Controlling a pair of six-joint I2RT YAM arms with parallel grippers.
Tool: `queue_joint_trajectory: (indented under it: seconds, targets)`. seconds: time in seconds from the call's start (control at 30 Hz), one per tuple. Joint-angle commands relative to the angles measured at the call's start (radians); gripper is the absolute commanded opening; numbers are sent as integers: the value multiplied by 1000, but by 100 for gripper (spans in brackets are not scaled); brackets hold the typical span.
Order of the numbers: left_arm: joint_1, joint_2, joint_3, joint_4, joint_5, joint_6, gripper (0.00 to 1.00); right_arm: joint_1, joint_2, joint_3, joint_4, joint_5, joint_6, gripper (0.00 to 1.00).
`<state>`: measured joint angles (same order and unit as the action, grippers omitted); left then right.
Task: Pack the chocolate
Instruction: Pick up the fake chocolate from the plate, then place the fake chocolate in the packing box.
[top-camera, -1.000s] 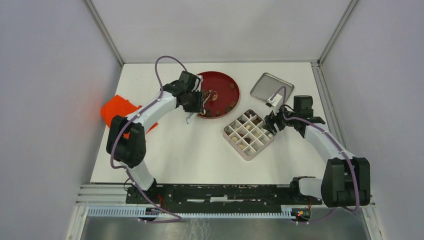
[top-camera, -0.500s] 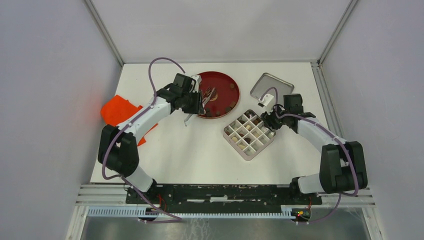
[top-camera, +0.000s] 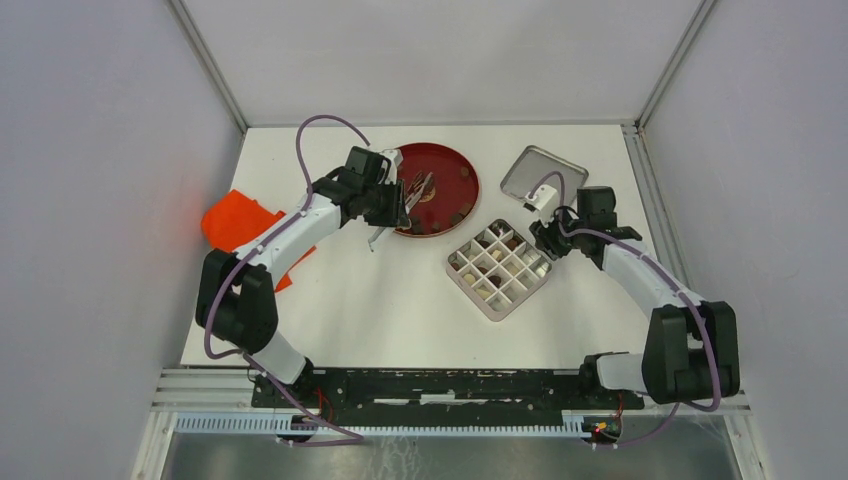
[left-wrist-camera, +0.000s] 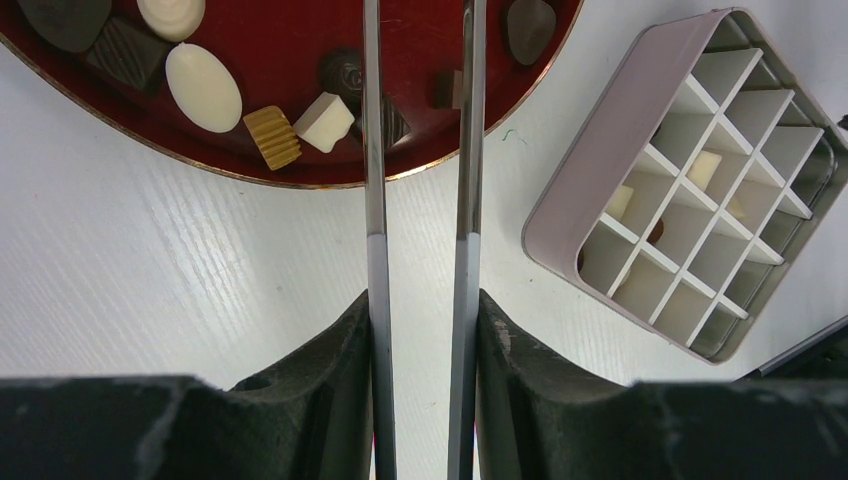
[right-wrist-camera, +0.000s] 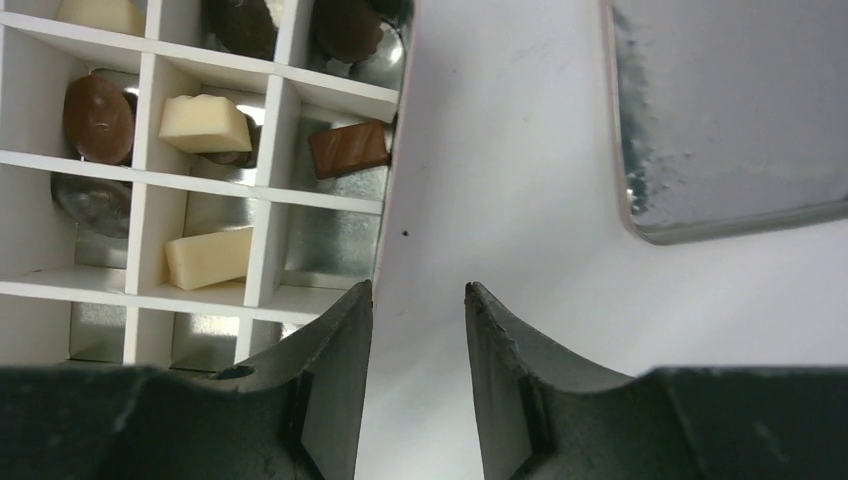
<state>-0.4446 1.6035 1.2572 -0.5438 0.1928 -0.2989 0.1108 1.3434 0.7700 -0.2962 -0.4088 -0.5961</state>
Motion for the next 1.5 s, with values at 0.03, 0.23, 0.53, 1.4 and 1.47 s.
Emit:
queue_joint_trajectory:
  seconds: [0.03,0.23,0.53,1.4,1.47]
  targets:
    - [3,-35,16,56,35,41,2,-63,-55,-1,-41,-72,-38,43]
    - [4,-41,16,54,34,39,2,-66,-29,-20,-101,-101,-74,41]
    - [4,-86,3,66,89,16,2,-65,-29,-55,-68,-37,-51,42]
    - [-72,-232,-55,147,212,-117,2,-2,-165,-32,52,36,-5,0]
    - [-93,-241,-56,149,209,-123,2,6,-165,-22,52,38,-3,0]
